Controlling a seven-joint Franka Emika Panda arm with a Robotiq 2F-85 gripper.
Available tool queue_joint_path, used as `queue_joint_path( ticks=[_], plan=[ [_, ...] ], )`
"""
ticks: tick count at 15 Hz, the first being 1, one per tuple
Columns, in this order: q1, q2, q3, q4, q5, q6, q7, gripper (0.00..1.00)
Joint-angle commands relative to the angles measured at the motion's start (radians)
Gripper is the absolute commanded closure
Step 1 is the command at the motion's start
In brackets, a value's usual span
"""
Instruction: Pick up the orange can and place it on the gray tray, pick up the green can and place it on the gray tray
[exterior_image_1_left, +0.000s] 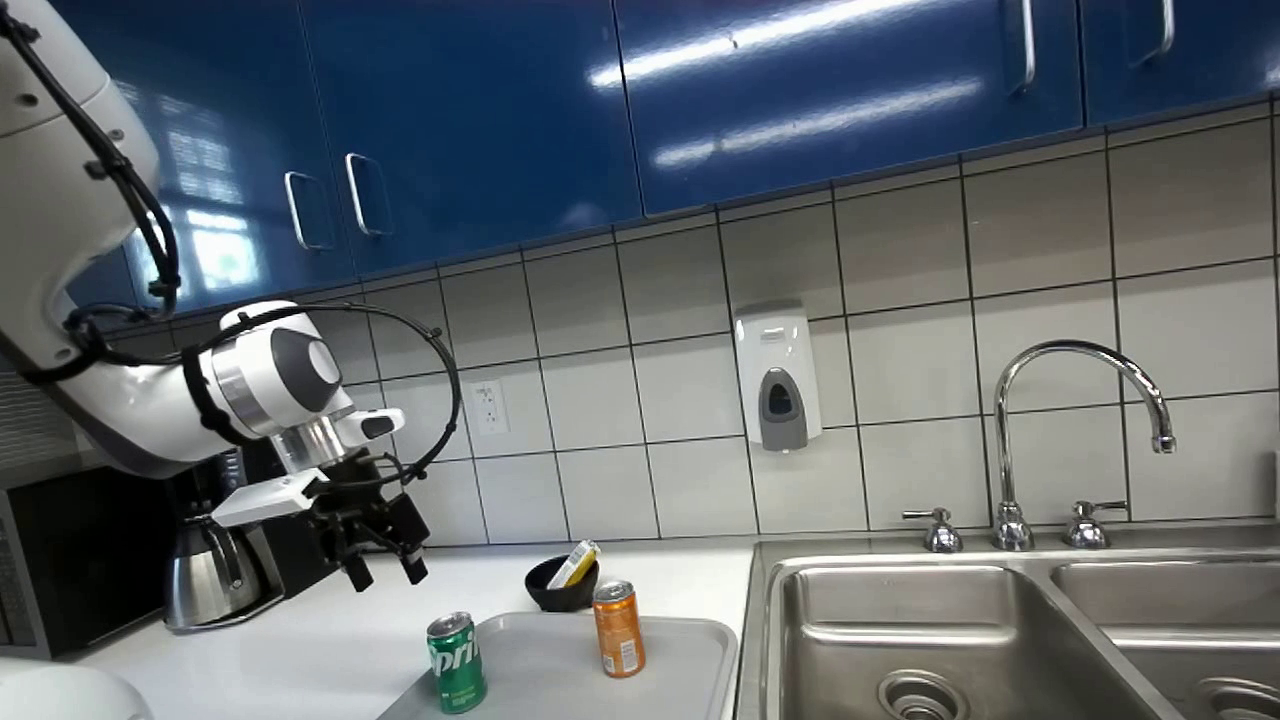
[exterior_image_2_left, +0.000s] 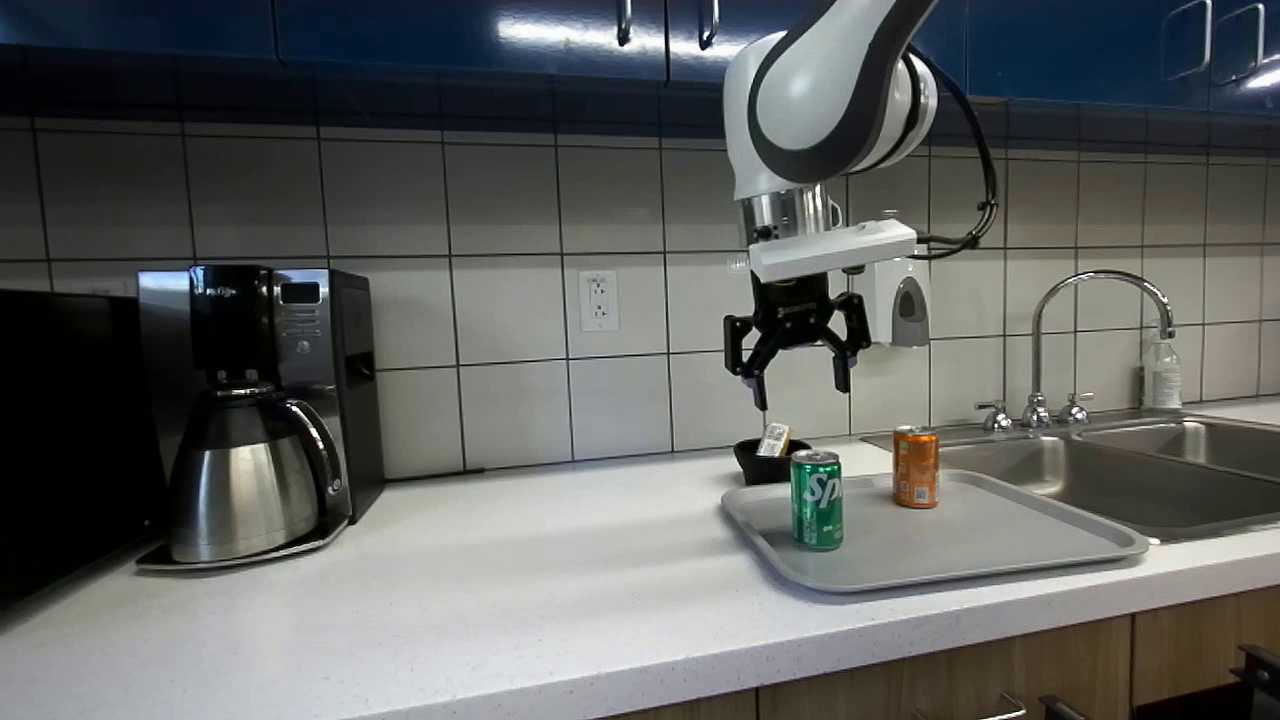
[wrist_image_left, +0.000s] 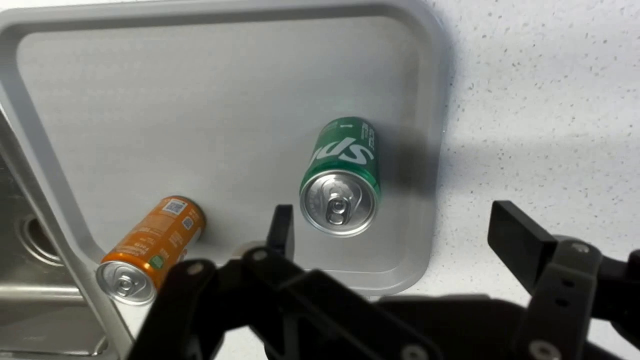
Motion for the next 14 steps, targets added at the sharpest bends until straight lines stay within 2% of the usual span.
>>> queue_joint_path(
  ticks=[1,8,14],
  plan=[
    [-0.025,-0.122,0.062,-0.091,0.020,-0.033,0.066,0.00],
    [-0.023,-0.203,0.111,-0.173,0.095,-0.040,0.118,0.00],
    [-0.028,-0.166,0.118,-0.159,0.121,-0.027,0.085,0.00]
  ],
)
